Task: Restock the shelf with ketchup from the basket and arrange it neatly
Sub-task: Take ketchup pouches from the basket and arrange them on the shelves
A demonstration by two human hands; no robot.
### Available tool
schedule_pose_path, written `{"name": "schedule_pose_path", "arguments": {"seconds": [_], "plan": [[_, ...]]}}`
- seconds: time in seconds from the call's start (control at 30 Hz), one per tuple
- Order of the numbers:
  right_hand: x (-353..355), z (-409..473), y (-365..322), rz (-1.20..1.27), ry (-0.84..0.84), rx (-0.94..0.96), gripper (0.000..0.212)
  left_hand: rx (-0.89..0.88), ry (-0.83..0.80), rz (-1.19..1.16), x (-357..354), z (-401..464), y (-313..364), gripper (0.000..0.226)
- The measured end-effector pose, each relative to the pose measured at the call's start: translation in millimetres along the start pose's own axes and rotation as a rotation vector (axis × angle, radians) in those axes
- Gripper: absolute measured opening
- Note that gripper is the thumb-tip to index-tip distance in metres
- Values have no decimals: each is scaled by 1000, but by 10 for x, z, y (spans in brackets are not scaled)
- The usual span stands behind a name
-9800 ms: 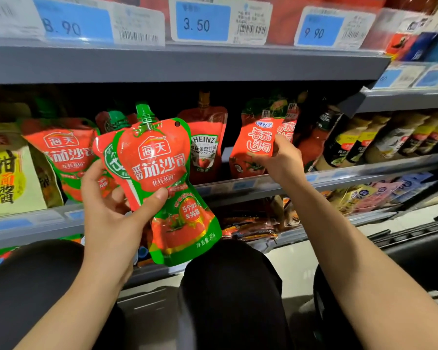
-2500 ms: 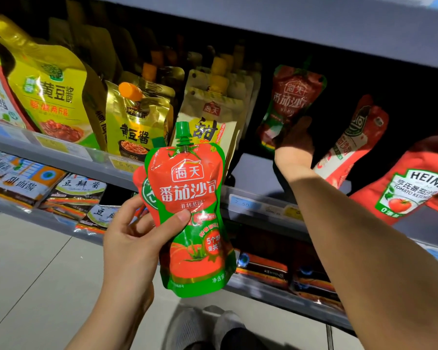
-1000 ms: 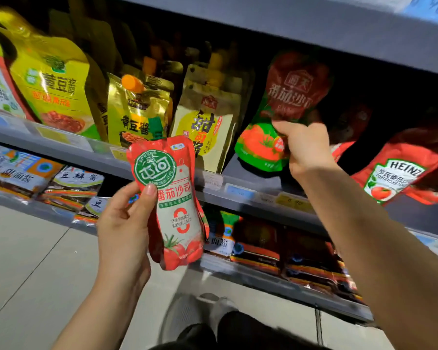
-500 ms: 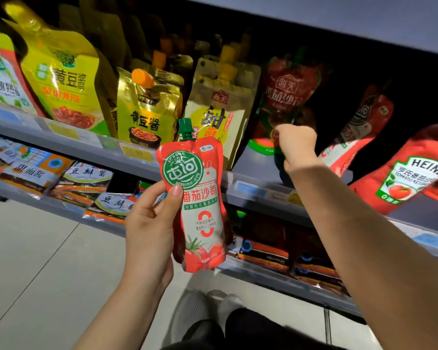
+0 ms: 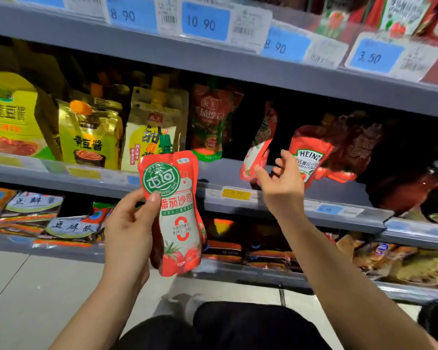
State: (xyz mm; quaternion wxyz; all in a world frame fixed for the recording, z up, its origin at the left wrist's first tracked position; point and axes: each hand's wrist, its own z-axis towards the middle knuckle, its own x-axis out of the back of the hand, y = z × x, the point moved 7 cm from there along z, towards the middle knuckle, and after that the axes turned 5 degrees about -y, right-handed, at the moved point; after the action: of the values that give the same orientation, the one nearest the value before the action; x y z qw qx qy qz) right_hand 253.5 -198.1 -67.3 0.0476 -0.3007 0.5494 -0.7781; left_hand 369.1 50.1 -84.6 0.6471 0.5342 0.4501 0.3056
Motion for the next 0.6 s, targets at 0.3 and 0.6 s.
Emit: {"name": "schedule_pose_path", "arguments": {"seconds": [0.3, 0.6], "plan": [[-147, 386, 178, -297, -37, -68, 76, 12, -16, 46, -91, 31, -76, 14], [-143, 812, 235, -473, -133, -192, 31, 42, -10, 27, -192, 107, -179, 14]]}}
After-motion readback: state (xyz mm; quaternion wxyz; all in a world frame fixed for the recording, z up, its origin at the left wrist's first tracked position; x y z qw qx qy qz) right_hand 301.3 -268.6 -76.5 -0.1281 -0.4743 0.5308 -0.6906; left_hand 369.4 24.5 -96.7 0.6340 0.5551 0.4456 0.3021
